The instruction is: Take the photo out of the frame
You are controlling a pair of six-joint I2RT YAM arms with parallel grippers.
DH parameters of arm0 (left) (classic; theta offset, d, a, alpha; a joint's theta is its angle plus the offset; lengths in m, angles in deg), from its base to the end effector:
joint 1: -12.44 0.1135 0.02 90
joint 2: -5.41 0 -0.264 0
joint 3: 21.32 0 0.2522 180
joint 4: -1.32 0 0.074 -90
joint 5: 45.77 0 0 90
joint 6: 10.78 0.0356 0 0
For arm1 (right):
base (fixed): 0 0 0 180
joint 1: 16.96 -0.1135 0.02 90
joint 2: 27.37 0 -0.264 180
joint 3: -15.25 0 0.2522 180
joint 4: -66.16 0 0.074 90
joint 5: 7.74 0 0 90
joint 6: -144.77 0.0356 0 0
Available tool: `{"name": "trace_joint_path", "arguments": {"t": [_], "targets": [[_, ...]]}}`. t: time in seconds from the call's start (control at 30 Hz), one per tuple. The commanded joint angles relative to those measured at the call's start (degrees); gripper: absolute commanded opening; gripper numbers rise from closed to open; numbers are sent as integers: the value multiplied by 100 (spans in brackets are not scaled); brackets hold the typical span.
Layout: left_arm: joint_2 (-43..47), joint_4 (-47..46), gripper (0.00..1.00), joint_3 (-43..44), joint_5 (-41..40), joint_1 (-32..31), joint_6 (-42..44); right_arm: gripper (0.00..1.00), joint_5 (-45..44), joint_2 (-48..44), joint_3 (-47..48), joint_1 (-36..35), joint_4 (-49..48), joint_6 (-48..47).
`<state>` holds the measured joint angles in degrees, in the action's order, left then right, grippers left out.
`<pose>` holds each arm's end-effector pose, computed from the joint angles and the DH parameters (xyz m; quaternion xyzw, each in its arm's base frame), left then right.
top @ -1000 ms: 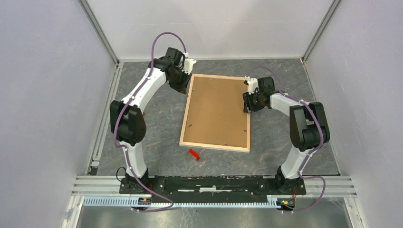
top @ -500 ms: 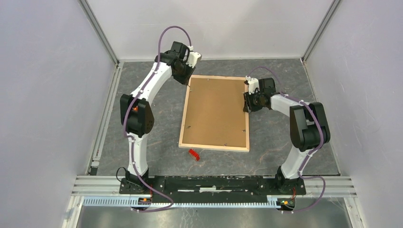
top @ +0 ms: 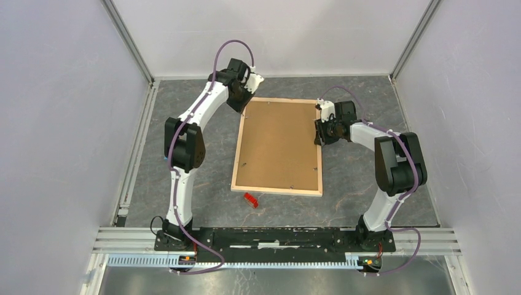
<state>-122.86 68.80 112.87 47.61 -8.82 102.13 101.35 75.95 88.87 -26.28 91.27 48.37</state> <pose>0.4527 -0.1784 0.2505 0.3710 0.8951 -0.0250 0.2459 0.3553 0.0701 0.1575 -0.1782 0.9243 0.1656 0.2940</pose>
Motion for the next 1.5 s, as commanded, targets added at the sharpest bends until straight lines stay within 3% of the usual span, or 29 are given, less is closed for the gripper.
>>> {"name": "trace_joint_path", "arguments": {"t": [0.0,1.07,1.47], "targets": [[-28,-107,2,341,84,-55,332,38,241,117,-238,-125,367,-266],[-304,-161,2,403,-483,-220,974,37,339,169,-334,-127,245,-69],[-110,93,2,-86,-575,-497,1475,37,308,203,-292,-135,235,-13]]}}
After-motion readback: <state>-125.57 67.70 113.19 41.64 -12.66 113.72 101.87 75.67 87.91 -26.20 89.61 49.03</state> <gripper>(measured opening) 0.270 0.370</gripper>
